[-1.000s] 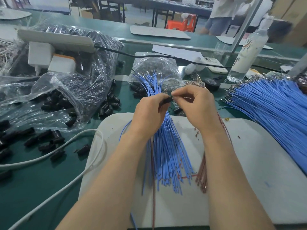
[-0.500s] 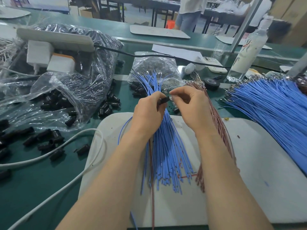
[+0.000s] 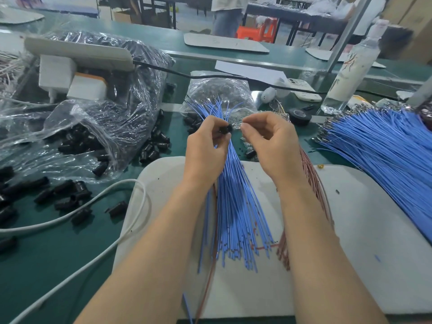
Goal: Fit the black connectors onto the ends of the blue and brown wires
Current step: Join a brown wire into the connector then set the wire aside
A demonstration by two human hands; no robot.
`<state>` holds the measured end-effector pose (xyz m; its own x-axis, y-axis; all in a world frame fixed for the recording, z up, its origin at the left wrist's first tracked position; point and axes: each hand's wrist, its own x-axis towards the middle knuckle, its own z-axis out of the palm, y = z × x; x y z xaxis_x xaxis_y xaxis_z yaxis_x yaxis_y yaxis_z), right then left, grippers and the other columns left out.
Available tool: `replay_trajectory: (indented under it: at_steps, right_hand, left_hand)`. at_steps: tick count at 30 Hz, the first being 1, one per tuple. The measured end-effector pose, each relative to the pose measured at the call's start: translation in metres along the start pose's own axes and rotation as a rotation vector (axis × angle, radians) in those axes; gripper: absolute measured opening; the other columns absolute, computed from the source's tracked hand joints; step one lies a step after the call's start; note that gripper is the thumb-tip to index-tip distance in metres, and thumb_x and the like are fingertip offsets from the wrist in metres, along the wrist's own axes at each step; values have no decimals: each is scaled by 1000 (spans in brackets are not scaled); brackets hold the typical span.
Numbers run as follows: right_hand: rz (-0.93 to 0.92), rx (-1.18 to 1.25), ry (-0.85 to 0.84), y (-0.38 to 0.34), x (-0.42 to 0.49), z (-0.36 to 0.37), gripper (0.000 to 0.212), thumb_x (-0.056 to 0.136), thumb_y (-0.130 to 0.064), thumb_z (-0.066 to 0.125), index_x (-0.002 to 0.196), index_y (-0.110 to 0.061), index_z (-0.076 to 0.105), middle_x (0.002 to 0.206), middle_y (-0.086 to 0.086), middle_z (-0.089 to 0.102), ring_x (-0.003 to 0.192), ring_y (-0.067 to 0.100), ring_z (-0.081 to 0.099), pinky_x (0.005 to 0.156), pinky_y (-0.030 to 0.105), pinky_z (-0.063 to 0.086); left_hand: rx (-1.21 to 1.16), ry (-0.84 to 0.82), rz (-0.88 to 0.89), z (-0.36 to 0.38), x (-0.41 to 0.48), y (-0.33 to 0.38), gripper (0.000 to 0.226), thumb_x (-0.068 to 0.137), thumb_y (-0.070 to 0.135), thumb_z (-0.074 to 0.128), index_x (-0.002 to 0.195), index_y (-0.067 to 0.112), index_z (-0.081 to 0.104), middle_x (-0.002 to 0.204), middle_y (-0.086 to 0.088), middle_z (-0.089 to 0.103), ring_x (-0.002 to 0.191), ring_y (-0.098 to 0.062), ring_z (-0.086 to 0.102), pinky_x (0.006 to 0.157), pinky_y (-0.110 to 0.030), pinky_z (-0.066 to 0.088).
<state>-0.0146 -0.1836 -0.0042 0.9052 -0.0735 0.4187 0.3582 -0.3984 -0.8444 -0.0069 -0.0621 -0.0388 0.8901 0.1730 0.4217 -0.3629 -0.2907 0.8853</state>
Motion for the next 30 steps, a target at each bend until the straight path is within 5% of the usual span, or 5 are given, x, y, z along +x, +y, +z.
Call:
replay_trajectory:
  at_steps: [6,11,22,30]
  right_hand:
    - [-43,-32,32,-2,-1,4,6,85,-9,69,90,-12,71,77,-9,66,70,-3,61,75,14,49]
    - [-111,-132,50,-3,-3,6,7,86,-8,67,90,-8,72,75,-9,65,68,-5,60,73,10,48]
    - [-177,-282,39,-1,-3,6,8,85,-6,66,89,-7,73,81,2,70,76,15,65,77,26,52]
    - [-59,-223,46,6,1,0,8,85,-11,67,91,-12,73,79,-6,68,78,9,66,80,21,52]
  left_hand:
    - [13,-12,-5,0,0,1,19,87,1,59,91,19,56,79,14,63,77,6,61,73,-4,44]
    - [43,-42,-26,2,-1,0,19,87,0,54,92,17,60,80,8,66,80,-7,64,76,-12,48]
    - [189,-101,11,1,-2,0,21,90,6,55,105,15,67,90,2,70,83,-16,64,82,-34,52]
    - [396,-101,112,0,-3,-1,22,92,23,59,113,20,66,94,1,67,85,-16,53,71,-23,36]
